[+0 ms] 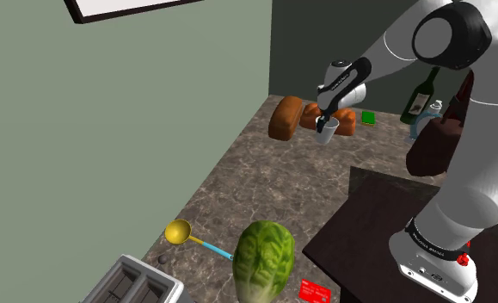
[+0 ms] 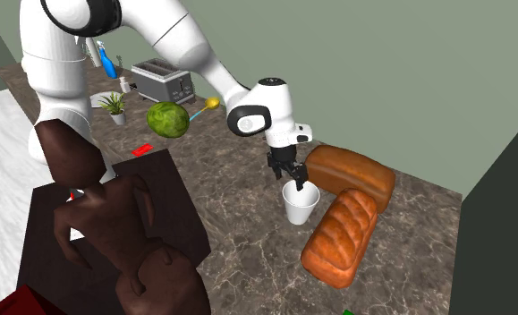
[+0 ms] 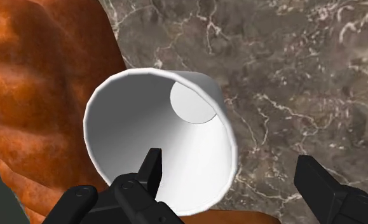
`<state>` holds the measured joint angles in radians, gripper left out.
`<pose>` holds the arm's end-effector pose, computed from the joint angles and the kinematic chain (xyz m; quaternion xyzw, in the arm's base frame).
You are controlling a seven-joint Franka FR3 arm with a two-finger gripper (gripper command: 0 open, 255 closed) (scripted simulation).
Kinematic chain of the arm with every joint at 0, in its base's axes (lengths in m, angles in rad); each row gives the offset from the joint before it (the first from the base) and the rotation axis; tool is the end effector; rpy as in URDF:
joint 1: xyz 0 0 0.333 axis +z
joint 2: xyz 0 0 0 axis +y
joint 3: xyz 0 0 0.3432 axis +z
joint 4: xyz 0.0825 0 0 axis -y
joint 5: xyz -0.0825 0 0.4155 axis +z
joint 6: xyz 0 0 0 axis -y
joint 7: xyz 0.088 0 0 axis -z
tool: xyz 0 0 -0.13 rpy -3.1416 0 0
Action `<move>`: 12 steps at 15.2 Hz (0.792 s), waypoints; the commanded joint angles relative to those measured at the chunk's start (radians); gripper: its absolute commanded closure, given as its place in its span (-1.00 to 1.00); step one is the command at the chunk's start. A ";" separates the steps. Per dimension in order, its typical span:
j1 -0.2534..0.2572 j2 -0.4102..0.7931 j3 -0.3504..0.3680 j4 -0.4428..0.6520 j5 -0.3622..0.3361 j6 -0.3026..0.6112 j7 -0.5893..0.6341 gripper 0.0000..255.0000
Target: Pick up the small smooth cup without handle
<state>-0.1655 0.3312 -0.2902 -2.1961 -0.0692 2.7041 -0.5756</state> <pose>0.5461 -0.2659 0.2343 0.9885 0.1010 0.0503 0.1011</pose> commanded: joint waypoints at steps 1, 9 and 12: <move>-0.006 0.025 0.005 0.002 0.008 0.024 -0.005 -1.00; -0.012 0.055 0.012 0.001 0.016 0.054 -0.007 1.00; -0.012 0.055 0.012 0.001 0.016 0.054 -0.007 1.00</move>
<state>-0.1774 0.3858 -0.2784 -2.1950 -0.0531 2.7580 -0.5826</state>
